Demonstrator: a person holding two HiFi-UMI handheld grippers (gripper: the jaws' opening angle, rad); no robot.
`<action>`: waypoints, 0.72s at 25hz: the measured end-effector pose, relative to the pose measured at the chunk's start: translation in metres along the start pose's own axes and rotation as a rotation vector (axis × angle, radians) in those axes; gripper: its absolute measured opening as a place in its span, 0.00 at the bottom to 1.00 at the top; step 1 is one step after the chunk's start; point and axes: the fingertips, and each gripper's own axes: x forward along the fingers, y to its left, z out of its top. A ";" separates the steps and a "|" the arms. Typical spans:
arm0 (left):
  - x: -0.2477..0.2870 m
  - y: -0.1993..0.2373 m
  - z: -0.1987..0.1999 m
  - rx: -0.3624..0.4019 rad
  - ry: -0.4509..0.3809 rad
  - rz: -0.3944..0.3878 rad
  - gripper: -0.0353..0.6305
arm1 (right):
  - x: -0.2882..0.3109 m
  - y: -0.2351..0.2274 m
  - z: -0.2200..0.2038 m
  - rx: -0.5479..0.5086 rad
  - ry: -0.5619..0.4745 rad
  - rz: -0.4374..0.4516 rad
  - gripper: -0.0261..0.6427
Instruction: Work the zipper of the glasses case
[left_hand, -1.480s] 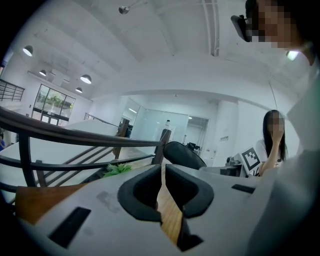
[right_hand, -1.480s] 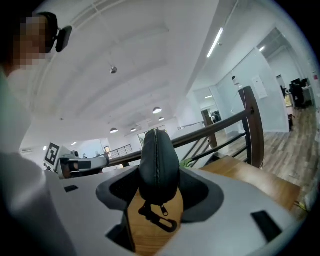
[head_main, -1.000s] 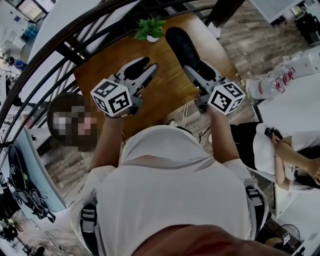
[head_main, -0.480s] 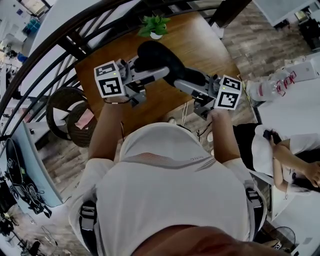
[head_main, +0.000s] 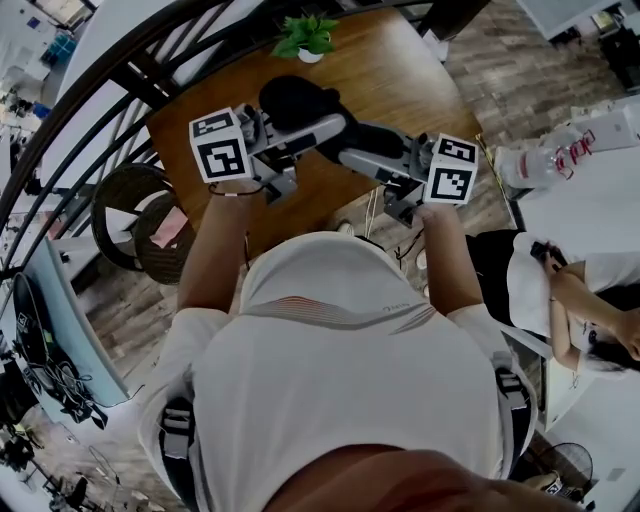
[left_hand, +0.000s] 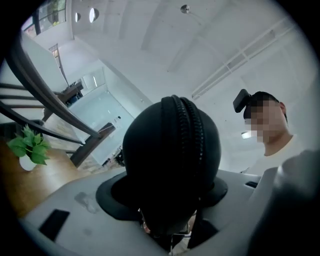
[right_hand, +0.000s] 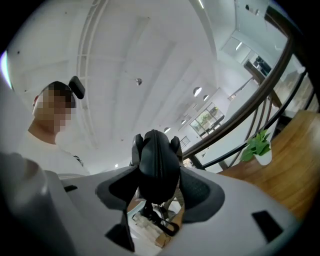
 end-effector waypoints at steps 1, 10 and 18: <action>-0.002 0.003 0.001 0.011 -0.014 0.030 0.46 | -0.003 -0.003 0.002 -0.021 -0.022 -0.028 0.50; -0.021 0.028 0.044 0.172 -0.145 0.319 0.46 | -0.032 -0.022 0.018 -0.264 -0.148 -0.334 0.37; -0.020 0.027 0.058 0.179 -0.227 0.386 0.46 | -0.004 -0.026 -0.017 -0.354 -0.028 -0.433 0.20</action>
